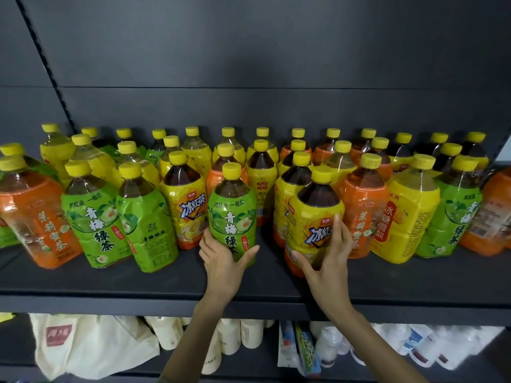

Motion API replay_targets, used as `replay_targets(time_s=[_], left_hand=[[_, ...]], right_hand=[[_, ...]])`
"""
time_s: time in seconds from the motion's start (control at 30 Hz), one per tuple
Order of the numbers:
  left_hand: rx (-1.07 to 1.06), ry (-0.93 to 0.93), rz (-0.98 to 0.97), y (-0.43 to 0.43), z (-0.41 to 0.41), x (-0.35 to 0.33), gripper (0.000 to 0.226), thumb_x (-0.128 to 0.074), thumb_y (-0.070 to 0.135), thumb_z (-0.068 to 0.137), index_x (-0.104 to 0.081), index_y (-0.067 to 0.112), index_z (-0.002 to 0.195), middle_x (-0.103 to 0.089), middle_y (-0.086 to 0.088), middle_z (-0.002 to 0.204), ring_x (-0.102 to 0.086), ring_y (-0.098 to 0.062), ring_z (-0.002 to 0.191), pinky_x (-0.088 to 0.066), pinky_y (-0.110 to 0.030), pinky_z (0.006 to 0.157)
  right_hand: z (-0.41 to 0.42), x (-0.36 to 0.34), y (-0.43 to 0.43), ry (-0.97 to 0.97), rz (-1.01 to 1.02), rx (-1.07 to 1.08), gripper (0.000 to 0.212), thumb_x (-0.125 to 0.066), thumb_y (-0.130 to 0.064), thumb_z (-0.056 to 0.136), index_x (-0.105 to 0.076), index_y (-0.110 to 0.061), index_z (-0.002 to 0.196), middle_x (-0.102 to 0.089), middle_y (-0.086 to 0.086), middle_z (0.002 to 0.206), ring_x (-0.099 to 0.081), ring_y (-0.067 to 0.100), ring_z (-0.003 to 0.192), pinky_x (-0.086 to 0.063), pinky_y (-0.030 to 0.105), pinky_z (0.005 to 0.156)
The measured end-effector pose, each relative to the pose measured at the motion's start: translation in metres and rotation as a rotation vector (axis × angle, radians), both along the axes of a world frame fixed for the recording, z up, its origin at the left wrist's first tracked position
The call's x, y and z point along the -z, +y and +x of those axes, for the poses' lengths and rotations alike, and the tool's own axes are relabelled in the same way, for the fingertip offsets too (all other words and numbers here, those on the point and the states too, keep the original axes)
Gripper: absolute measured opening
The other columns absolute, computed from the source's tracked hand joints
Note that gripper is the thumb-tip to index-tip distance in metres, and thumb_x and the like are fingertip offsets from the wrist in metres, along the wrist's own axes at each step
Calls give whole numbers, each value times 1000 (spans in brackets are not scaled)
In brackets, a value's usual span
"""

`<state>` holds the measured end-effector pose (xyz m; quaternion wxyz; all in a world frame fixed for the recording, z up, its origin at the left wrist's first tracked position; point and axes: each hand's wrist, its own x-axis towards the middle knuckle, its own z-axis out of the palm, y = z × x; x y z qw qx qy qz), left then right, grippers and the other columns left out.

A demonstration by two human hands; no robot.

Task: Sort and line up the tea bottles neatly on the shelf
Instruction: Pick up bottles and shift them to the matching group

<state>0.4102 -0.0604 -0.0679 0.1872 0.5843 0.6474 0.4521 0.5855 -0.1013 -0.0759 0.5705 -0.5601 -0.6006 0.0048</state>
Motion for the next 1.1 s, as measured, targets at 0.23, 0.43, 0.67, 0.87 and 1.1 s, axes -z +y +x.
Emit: replay_targets(time_s=[0.23,0.43,0.67,0.87,1.1], left_hand=[[84,2,99,-5,-7,1,112,-71,48,68,-4,10,150,-27,-22,139,-31,-38,126,-29,-47,103],[79,-7,112,-8,-7,4,107,-75,41,72,-7,13,150,-30,-21,138,-34,-37,124,-32,-46,101],[267,9,194,-20,-26,9,90,-61,27,89,12,39,142,-17,-7,153,-27,-24,137,-36,-46,105],[410,230,136,-26,-69,7,72,-46,36,97,0,26,151,-22,0,155,-29,-21,138,-36,-41,105],[222,659,307,-61,-125,-17,48,-55,38,92,-55,8,129,-69,-10,89,-65,-34,79,-52,-41,66]], right_hand=[[-7,2,4,-33,15,10,101,-68,-38,79,8,-49,145,-10,4,148,-23,30,138,-33,43,106],[-9,3,1,-27,10,15,98,-66,-37,82,8,-47,146,-7,0,150,-18,30,141,-32,49,109],[-11,5,-6,-40,-58,13,94,-61,-35,87,12,-47,145,2,-1,155,-6,16,145,-28,39,109],[-7,3,-31,-47,-200,-5,77,-51,-37,92,3,-44,146,1,-8,158,-4,-9,136,-29,27,100],[-7,-11,-66,-283,-150,149,47,-44,-45,97,-43,-22,138,-49,-1,137,-44,16,124,-42,35,90]])
